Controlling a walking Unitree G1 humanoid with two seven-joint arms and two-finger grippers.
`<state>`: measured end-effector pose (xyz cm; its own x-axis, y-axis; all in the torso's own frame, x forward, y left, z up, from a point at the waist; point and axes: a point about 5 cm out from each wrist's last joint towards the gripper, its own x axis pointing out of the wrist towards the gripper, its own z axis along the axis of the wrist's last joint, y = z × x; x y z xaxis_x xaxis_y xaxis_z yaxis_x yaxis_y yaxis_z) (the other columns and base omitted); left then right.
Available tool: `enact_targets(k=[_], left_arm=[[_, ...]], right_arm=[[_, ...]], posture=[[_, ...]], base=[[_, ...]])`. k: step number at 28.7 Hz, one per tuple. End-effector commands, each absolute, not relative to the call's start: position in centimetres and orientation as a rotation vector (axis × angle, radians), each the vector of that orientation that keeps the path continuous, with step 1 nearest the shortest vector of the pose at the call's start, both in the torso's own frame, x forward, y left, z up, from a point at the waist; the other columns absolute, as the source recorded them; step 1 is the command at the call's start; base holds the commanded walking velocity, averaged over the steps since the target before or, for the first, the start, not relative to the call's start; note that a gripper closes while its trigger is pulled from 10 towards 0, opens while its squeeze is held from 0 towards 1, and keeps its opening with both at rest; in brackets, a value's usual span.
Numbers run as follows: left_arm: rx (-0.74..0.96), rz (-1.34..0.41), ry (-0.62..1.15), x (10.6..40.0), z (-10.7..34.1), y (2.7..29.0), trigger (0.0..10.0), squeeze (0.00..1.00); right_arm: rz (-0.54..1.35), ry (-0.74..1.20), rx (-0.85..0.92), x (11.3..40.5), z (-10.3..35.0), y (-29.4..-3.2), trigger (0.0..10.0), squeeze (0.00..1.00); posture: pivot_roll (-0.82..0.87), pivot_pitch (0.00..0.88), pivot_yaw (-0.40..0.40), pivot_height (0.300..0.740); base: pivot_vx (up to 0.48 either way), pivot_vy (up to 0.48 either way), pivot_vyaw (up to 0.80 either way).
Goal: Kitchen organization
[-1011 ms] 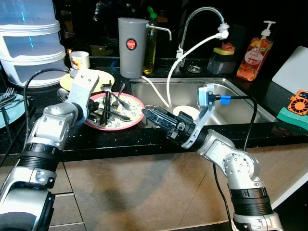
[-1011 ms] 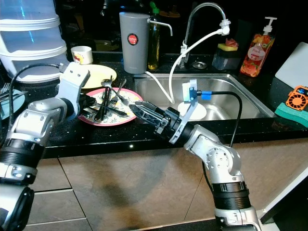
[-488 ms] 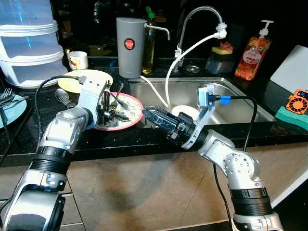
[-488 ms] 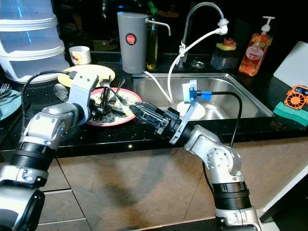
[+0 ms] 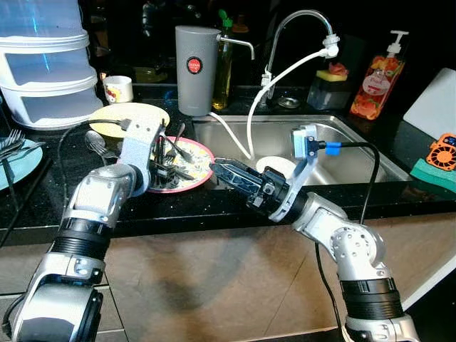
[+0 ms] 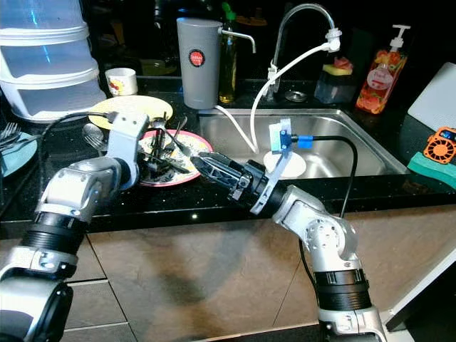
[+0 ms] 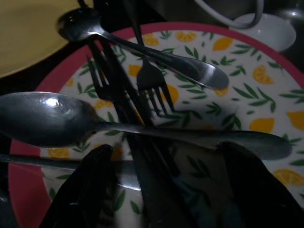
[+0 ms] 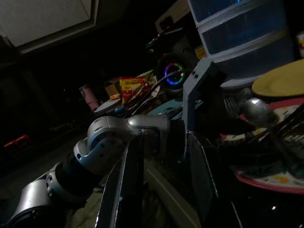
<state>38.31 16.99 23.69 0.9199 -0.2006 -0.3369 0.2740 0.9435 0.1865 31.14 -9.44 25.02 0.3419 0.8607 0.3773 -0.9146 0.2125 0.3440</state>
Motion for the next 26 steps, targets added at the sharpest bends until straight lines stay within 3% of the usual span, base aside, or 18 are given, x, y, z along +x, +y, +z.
enact_targets(k=[1,19,20,22,23,26], left_arm=[[0.266,-0.234,0.388,38.2,22.6,17.2,10.0,0.00],[0.253,-0.195,0.458,38.5,22.5,18.5,9.7,0.00],[0.247,-0.194,0.464,38.4,22.4,18.6,4.0,0.00],[0.247,-0.194,0.465,38.4,22.3,18.7,4.0,0.00],[0.242,-0.191,0.467,38.4,22.3,18.8,0.0,0.00],[0.242,-0.190,0.470,38.4,22.4,18.8,0.0,0.00]], right_arm=[[1.253,-0.083,0.562,30.7,24.6,-9.6,10.0,0.00],[1.314,-0.065,0.542,30.3,24.7,-9.3,10.0,0.00],[1.318,-0.063,0.539,30.3,24.7,-9.3,10.0,0.00],[1.318,-0.062,0.539,30.3,24.7,-9.3,10.0,0.00],[1.320,-0.061,0.540,30.3,24.7,-9.3,10.0,0.00],[1.321,-0.060,0.542,30.3,24.6,-9.3,10.0,0.00]], posture=[[0.03,0.055,-0.080,0.740],[0.03,0.050,-0.080,0.740],[0.03,0.050,-0.080,0.740],[0.03,0.050,-0.080,0.740],[0.03,0.046,-0.080,0.740],[0.03,0.043,-0.081,0.740]], base=[[0.000,0.000,0.00],[0.000,0.000,0.00],[0.000,0.000,0.00],[0.000,0.000,0.00],[0.000,0.000,0.00],[0.000,0.000,0.00]])
